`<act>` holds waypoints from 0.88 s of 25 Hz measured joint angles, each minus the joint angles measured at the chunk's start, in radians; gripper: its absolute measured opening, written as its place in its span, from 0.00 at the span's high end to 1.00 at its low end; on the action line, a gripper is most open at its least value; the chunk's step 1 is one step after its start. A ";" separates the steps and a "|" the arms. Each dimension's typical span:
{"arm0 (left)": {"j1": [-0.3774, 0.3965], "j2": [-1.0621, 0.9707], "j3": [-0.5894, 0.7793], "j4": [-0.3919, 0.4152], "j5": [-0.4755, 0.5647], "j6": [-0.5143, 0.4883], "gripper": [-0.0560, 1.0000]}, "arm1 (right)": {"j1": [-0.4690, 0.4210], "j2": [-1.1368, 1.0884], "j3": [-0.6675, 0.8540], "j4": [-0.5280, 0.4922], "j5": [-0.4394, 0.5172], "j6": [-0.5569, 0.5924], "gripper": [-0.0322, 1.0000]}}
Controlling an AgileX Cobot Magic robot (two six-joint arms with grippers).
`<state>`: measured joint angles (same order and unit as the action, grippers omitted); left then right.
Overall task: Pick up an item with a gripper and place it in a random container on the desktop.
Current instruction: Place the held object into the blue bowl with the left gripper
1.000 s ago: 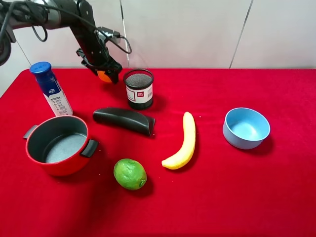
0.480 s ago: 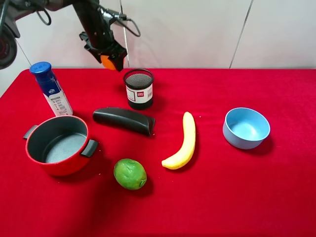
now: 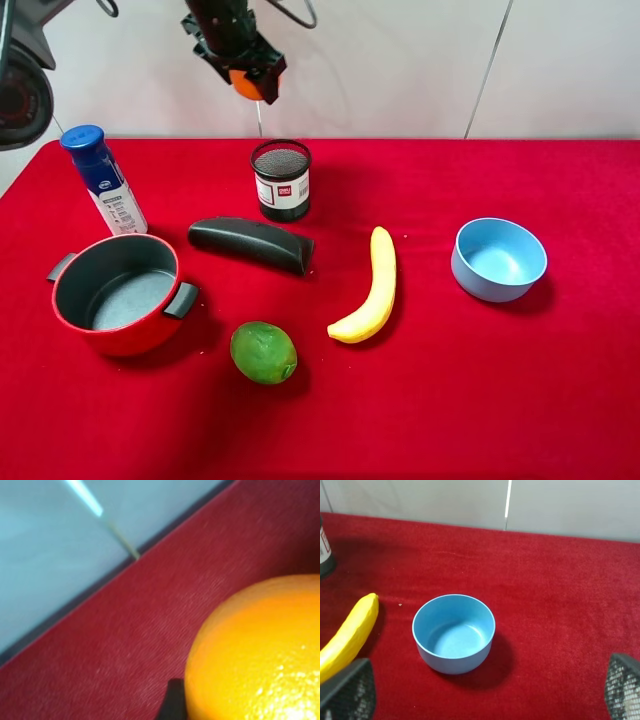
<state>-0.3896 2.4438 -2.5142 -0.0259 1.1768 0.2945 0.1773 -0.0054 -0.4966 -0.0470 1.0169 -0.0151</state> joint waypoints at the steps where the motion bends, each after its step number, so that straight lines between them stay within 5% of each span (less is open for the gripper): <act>1: -0.013 -0.002 -0.002 0.000 0.000 -0.004 0.28 | 0.000 0.000 0.000 0.000 0.000 0.000 0.30; 22: -0.302 -0.014 -0.004 -0.072 0.000 -0.008 0.28 | 0.000 0.000 0.000 0.000 0.000 0.000 0.30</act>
<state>-0.6919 2.4299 -2.5185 -0.0981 1.1768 0.2864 0.1773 -0.0054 -0.4966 -0.0470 1.0169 -0.0151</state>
